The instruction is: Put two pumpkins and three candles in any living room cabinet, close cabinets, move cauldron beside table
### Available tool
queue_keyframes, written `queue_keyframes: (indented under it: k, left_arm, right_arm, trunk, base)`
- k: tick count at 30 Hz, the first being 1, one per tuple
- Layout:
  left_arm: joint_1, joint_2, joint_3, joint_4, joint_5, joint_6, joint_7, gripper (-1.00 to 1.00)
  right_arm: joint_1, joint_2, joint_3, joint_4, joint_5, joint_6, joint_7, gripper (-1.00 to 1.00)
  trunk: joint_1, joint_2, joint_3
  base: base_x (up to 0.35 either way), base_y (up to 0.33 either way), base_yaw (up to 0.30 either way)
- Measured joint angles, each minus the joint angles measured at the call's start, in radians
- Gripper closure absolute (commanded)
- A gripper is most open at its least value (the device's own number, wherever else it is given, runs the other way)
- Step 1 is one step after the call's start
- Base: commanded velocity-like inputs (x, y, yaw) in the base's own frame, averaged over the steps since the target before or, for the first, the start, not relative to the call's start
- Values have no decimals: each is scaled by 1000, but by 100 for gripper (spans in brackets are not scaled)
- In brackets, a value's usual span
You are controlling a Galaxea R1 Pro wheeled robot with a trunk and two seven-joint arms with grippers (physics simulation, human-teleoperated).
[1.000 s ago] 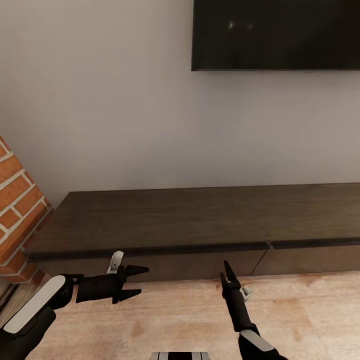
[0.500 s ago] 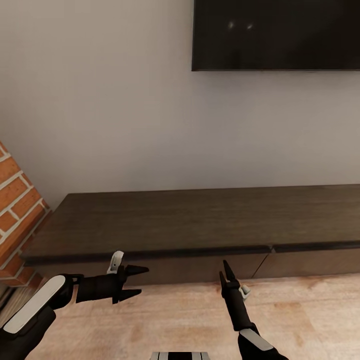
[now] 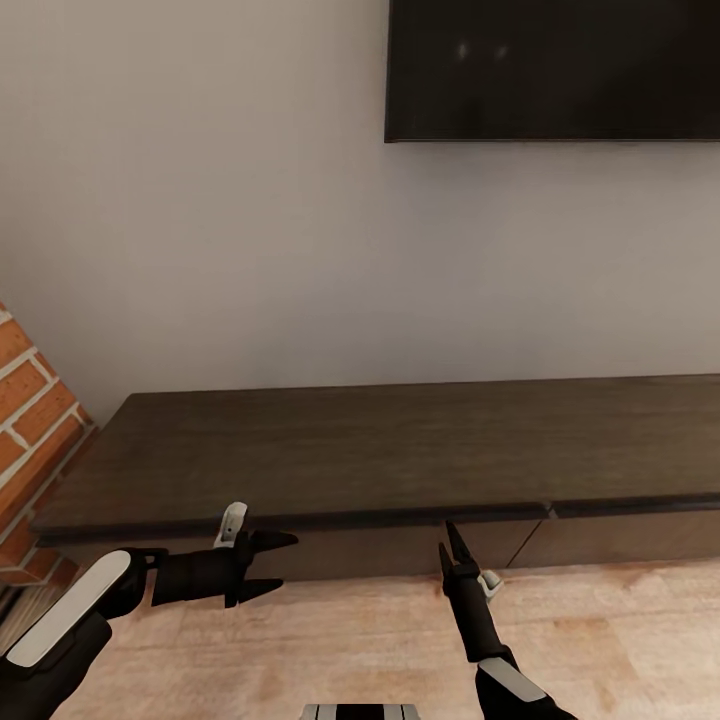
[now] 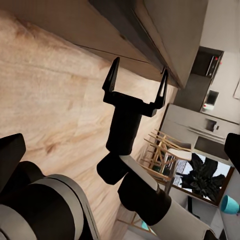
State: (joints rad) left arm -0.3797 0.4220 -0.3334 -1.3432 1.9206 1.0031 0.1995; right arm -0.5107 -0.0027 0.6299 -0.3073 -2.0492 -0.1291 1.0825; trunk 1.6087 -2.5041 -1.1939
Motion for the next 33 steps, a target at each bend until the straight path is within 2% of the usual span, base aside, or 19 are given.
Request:
queue_keyframes:
  k: [4, 6, 9, 10, 12, 15, 20, 33]
  left_arm:
    - [1, -1, -9, 0, 1, 0, 0, -100]
    - [1, -3, -37, -2, 3, 0, -1, -100]
    - [1, -4, -46, -4, 7, 0, -1, -100]
    - [1, -4, -59, -13, 24, 0, -1, -100]
    - [2, -2, -111, -59, 65, 0, -1, -100]
    - [2, -3, -140, -85, 83, -1, 0, -100]
    - [2, -3, -152, -96, 91, -1, 0, -100]
    - [2, -2, -155, -101, 92, -1, 0, -100]
  right_arm:
    - [0, 0, 0, 0, 0, 0, 0, -100]
    - [0, 0, 0, 0, 0, 0, 0, -100]
    - [0, 0, 0, 0, 0, 0, 0, -100]
    - [0, 0, 0, 0, 0, 0, 0, -100]
    - [0, 0, 0, 0, 0, 0, 0, -100]
    - [0, 0, 0, 0, 0, 0, 0, -100]
    - [0, 1, 0, 0, 0, 0, 0, -100]
    - [0, 2, 0, 0, 0, 0, -1, -100]
  trunk:
    - [0, 0, 0]
    - [0, 0, 0]
    - [0, 0, 0]
    - [0, 0, 0]
    - [0, 0, 0]
    - [0, 0, 0]
    - [0, 0, 0]
    - [0, 0, 0]
  base:
    - [9, 0, 0]
    - [3, 0, 0]
    - [2, 0, 0]
    - [1, 0, 0]
    - [0, 0, 0]
    - [0, 0, 0]
    - [8, 0, 0]
    - [62, 0, 0]
